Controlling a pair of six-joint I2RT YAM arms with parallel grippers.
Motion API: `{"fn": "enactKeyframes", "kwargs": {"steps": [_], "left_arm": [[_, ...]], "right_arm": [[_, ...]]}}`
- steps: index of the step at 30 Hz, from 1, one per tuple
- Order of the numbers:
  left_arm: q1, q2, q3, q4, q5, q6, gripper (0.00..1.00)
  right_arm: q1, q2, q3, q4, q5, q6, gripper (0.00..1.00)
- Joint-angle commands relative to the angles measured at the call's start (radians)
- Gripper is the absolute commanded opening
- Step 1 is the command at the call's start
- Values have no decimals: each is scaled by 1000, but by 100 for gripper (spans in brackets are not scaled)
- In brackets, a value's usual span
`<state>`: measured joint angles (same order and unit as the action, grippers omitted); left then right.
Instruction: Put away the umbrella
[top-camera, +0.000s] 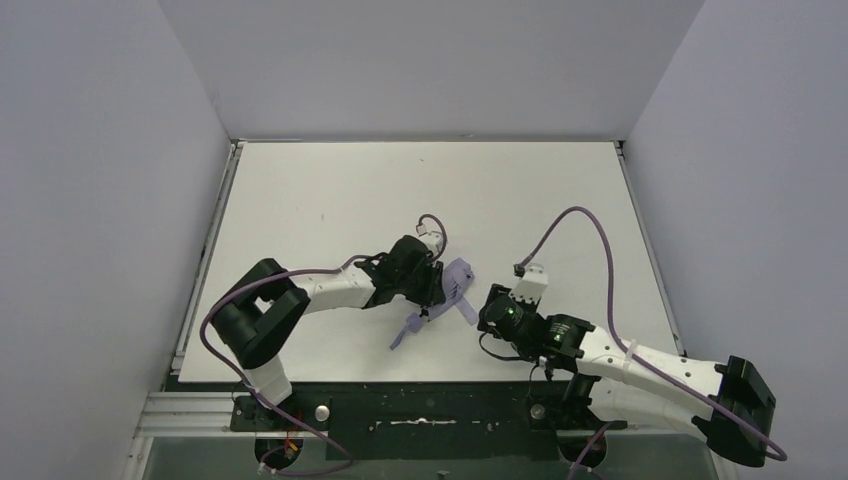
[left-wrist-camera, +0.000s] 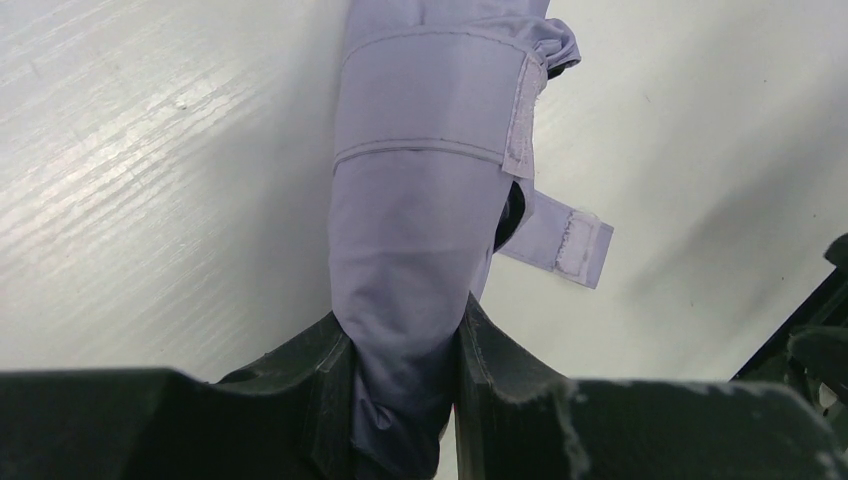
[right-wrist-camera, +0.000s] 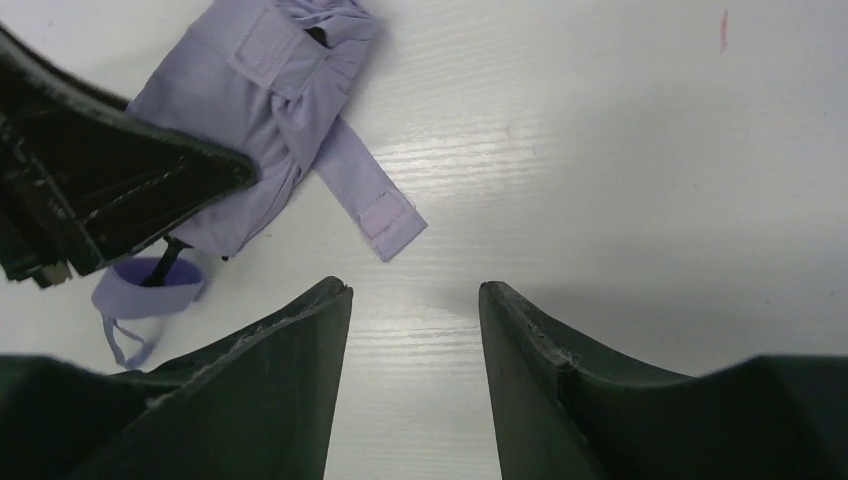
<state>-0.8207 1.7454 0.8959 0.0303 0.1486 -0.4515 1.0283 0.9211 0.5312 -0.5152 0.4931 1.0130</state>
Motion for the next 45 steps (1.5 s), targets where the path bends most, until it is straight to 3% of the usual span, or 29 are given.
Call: {"fn": "enactKeyframes", "kwargs": {"steps": [1,12,19,31,45], "left_arm": [[-11,17,-89,-193,-188,-46,0],[-37,9,-128,-211,-239,-111,0],[-47,12,-127,-215,-255,-127,0],[-53,19,-123,-216,-260,-122,0],[-65,37,-110,-224,-269,-121,0]], "right_arm": [[-16,4,-44,77,63,351,51],[-19,45,-152,271,35,770,53],[-22,106,-136,208,-38,952,53],[-61,223,-142,235,-122,1028,53],[-152,299,-165,325,-122,965,53]]}}
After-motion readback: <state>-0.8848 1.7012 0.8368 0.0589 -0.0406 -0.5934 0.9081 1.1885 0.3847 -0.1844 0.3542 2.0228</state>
